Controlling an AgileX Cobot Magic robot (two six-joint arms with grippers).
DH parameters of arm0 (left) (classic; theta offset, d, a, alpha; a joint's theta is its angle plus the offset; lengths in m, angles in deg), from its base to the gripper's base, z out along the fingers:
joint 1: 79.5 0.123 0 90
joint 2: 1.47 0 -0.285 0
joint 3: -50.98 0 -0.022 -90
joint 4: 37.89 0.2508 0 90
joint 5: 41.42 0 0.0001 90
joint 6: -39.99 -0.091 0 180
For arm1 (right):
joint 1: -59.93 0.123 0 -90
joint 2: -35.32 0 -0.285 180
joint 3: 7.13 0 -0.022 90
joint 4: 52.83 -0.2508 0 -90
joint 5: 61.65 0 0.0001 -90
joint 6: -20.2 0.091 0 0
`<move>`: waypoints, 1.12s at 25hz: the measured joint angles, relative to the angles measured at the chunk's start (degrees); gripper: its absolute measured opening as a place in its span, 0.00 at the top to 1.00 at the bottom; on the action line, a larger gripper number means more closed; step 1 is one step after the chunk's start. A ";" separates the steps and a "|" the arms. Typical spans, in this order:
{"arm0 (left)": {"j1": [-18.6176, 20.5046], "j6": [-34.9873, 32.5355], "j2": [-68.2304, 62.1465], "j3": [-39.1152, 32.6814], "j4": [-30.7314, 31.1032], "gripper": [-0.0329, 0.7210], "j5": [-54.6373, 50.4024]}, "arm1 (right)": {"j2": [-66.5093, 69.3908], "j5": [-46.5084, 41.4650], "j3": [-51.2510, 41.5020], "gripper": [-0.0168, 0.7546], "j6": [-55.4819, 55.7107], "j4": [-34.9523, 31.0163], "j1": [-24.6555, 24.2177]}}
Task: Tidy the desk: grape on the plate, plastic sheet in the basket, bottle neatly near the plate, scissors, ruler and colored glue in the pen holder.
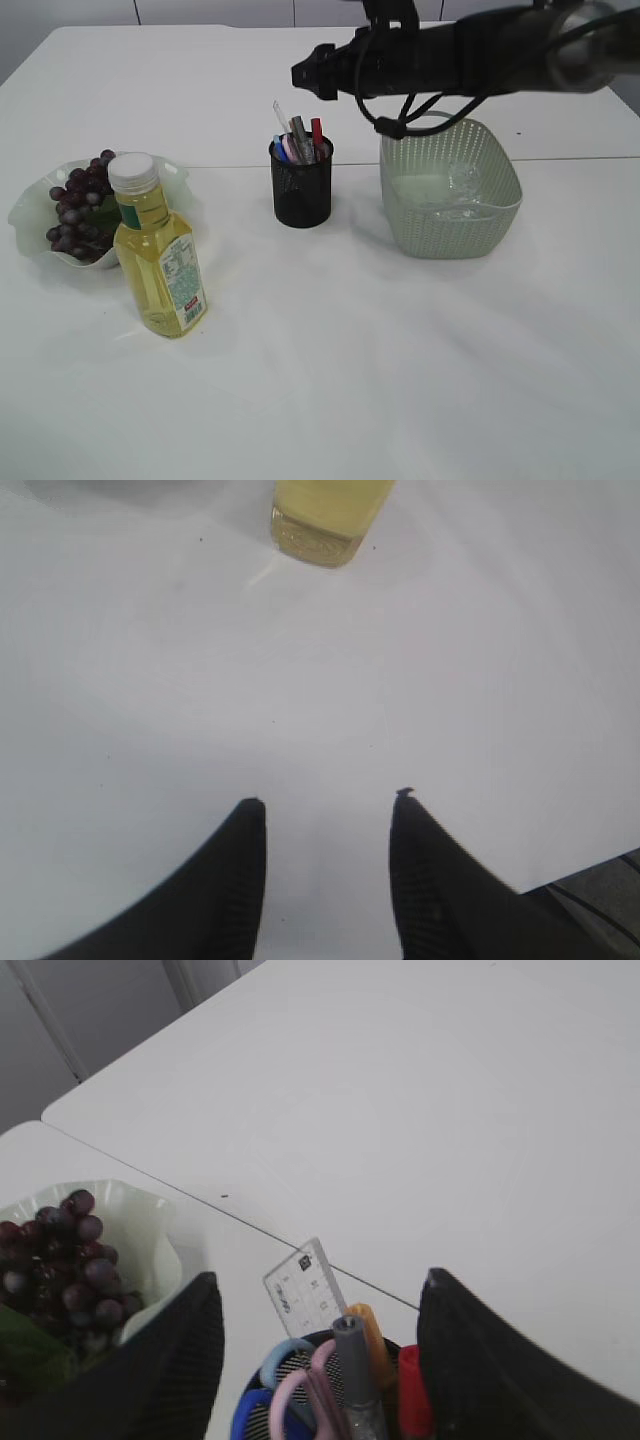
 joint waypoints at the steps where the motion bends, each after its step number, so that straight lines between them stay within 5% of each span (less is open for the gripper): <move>1: 0.00 0.00 0.00 0.00 0.00 0.55 0.00 | -1.74 -0.11 0.00 0.39 6.42 6.48 0.00; 8: 0.00 0.00 0.00 0.00 0.00 0.55 0.37 | -10.60 -15.57 0.00 0.42 58.78 53.73 -0.10; 11: 0.00 0.00 0.00 0.00 0.00 0.55 1.64 | -13.18 -22.92 0.00 0.46 72.77 66.46 -0.10; 21: 0.00 0.00 0.00 0.00 0.83 0.55 3.18 | -20.67 -32.38 -6.04 0.47 86.08 83.06 -0.10; 28: 0.00 6.18 1.77 0.00 7.85 0.55 2.89 | -29.94 -32.16 -17.93 0.47 87.92 87.22 -0.23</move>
